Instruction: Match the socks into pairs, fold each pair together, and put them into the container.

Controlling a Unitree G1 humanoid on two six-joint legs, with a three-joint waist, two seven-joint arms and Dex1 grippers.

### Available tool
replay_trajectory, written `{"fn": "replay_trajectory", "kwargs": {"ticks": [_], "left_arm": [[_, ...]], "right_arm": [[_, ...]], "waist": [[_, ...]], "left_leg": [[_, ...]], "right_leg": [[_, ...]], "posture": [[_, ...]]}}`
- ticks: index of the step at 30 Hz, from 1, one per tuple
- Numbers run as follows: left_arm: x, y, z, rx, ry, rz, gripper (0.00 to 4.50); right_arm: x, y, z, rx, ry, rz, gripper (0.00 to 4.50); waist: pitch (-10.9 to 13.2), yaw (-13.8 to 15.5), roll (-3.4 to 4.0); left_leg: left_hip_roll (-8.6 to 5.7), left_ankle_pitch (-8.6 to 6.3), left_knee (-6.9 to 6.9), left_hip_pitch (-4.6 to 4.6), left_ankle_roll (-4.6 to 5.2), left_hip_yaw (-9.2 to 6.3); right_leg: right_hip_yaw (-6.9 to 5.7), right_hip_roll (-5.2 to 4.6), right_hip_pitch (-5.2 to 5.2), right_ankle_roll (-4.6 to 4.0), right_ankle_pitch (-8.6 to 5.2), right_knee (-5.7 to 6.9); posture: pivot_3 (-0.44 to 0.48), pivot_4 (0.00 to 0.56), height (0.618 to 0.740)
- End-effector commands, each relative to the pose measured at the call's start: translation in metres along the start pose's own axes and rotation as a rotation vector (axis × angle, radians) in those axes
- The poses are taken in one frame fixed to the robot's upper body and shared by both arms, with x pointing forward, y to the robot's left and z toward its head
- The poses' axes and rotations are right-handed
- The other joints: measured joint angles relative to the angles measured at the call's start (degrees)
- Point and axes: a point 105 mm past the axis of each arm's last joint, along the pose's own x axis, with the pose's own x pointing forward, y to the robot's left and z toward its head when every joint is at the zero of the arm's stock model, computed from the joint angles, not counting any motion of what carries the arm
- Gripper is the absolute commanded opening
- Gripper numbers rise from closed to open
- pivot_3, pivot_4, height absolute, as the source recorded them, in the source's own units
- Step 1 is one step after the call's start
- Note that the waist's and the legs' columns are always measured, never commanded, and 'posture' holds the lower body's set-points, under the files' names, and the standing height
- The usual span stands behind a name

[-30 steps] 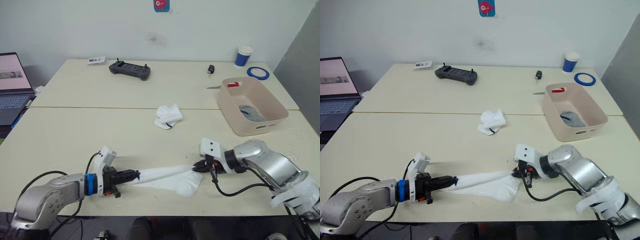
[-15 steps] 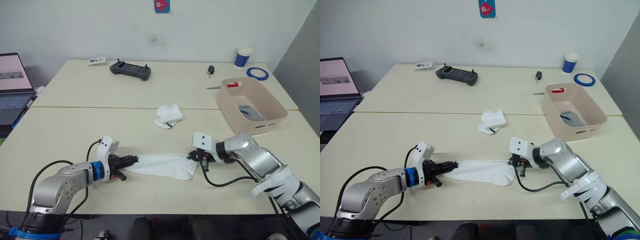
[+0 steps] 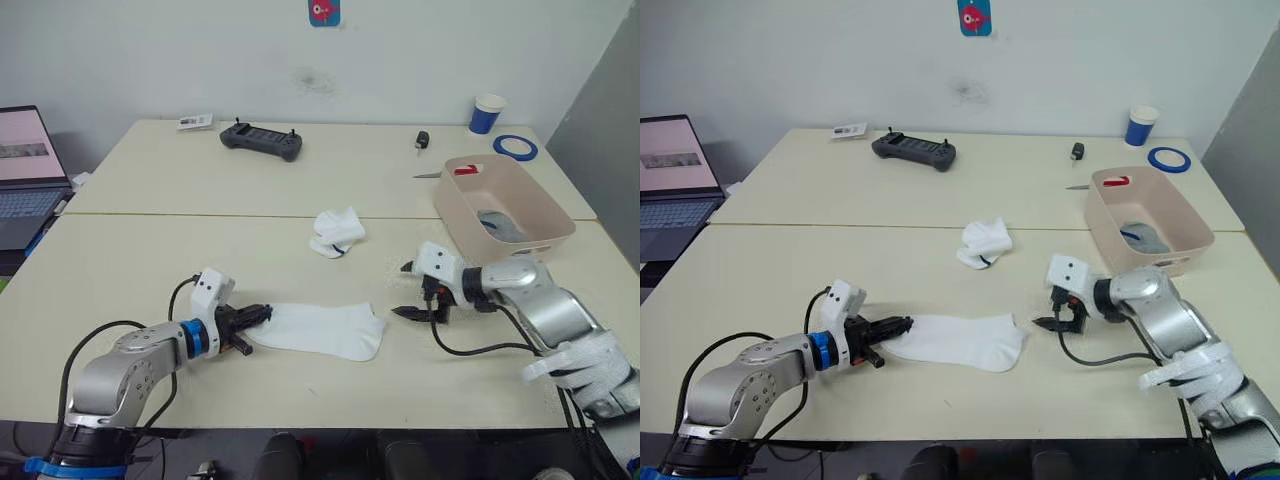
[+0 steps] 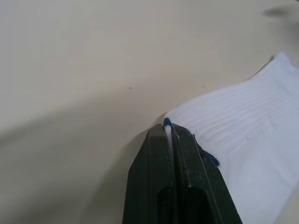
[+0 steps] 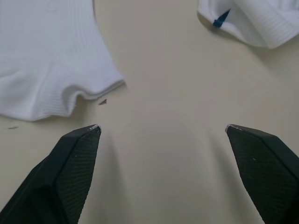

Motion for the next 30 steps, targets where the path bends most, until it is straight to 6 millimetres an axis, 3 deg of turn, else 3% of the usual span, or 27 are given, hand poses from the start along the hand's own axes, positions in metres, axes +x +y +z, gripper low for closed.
{"fn": "replay_trajectory", "kwargs": {"ticks": [1, 6, 9, 21, 26, 30], "left_arm": [[-0.001, 0.005, 0.016, 0.036, -0.070, 0.036, 0.00], [0.000, 0.000, 0.018, 0.038, -0.087, 0.013, 0.00], [-0.002, 0.003, 0.021, 0.057, -0.093, 0.028, 0.63], [-0.032, 0.036, 0.041, 0.101, -0.196, 0.178, 4.32], [-0.036, 0.020, 0.030, 0.023, -0.165, 0.086, 4.46], [-0.030, 0.006, 0.008, 0.009, -0.075, 0.068, 4.46]], "right_arm": [[-0.010, 0.007, 0.014, -0.039, -0.068, -0.006, 4.47], [-0.008, 0.019, 0.011, -0.020, -0.074, -0.008, 4.47], [-0.009, 0.024, 0.011, -0.014, -0.076, -0.008, 4.50], [-0.008, 0.036, 0.013, 0.057, -0.123, -0.076, 4.50], [-0.001, 0.034, 0.017, 0.147, -0.172, -0.164, 4.50], [0.017, 0.041, 0.010, 0.268, -0.188, -0.232, 4.50]], "waist": [[0.0, -0.1, 0.00], [0.0, -0.1, 0.00], [0.0, 0.0, 0.00], [0.0, -0.1, 0.00], [0.0, -0.1, 0.00], [0.0, 0.0, -0.05]], "left_leg": [[0.00, 0.00, 0.00, 0.01, 0.00, 0.00], [-0.01, 0.00, 0.03, 0.02, 0.00, 0.02], [-0.02, 0.00, 0.03, 0.03, 0.00, 0.02], [-0.01, 0.00, 0.02, 0.04, -0.01, 0.01], [0.00, 0.00, 0.02, 0.06, -0.01, 0.00], [0.00, 0.00, 0.02, 0.06, -0.01, -0.01]], "right_leg": [[0.01, 0.00, 0.00, 0.00, 0.00, 0.00], [0.02, -0.01, 0.03, 0.04, 0.02, 0.00], [0.02, -0.01, 0.05, 0.04, 0.02, 0.00], [0.01, -0.01, 0.07, 0.05, 0.02, -0.03], [0.01, -0.02, 0.09, 0.05, 0.02, -0.02], [0.04, -0.04, 0.11, 0.05, 0.02, -0.04]], "posture": [[0.000, 0.150, 0.740], [0.000, 0.150, 0.740], [0.000, 0.150, 0.740], [0.000, 0.150, 0.740], [0.000, 0.150, 0.740], [0.000, 0.150, 0.740]]}}
